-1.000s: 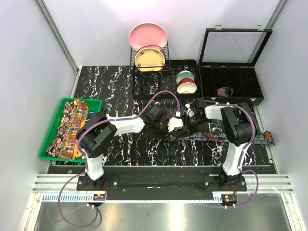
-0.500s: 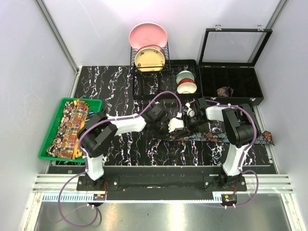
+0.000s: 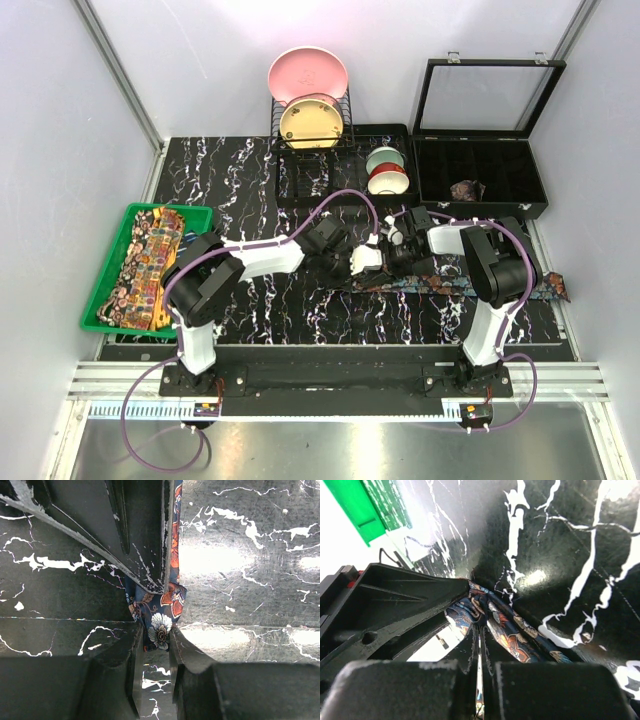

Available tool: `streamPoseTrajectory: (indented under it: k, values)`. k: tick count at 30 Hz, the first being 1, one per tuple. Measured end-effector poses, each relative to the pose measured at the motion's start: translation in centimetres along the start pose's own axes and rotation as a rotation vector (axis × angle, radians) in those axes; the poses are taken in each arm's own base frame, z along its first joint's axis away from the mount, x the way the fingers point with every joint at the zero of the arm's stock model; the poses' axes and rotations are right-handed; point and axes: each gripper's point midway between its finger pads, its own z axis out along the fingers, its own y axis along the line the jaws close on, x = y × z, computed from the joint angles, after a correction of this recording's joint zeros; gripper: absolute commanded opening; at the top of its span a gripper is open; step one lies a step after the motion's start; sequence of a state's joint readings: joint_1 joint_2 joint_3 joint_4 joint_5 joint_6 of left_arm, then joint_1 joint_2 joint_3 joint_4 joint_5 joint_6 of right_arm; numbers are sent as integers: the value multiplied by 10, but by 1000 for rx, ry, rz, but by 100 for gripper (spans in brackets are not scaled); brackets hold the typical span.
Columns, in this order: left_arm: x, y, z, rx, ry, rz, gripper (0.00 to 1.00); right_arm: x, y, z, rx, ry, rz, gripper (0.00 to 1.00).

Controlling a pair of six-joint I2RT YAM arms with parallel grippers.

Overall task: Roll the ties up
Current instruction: Roll the tie at the center of the board.

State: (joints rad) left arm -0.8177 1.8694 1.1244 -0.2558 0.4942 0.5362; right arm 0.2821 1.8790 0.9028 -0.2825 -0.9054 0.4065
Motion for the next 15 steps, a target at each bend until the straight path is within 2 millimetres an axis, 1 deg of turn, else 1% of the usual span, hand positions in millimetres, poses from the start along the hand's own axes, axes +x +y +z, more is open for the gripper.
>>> streamPoseTrajectory:
  k: [1, 3, 4, 6, 8, 10, 13, 15]
  values:
    - [0, 0, 0, 0, 0, 2, 29, 0, -1, 0, 7, -2, 0, 0]
    - [0, 0, 0, 0, -1, 5, 32, -1, -2, 0, 28, -2, 0, 0]
    - [0, 0, 0, 1, -1, 6, 38, -1, -3, 0, 38, -2, -1, 0]
    - [0, 0, 0, 1, -1, 5, 46, -2, -4, 0, 58, -3, -2, 0]
    - [1, -1, 0, 4, 2, 3, 61, -4, -7, 0, 81, -8, -3, 0]
    - [3, -4, -1, 9, 5, -2, 70, -4, -10, 0, 102, -13, -1, 0]
    - [6, -10, -6, 16, 0, -15, 75, -5, -13, 0, 122, -14, 5, 0]
    - [4, -11, -13, 12, -20, -28, 77, -5, -14, -1, 130, -14, 6, 0]
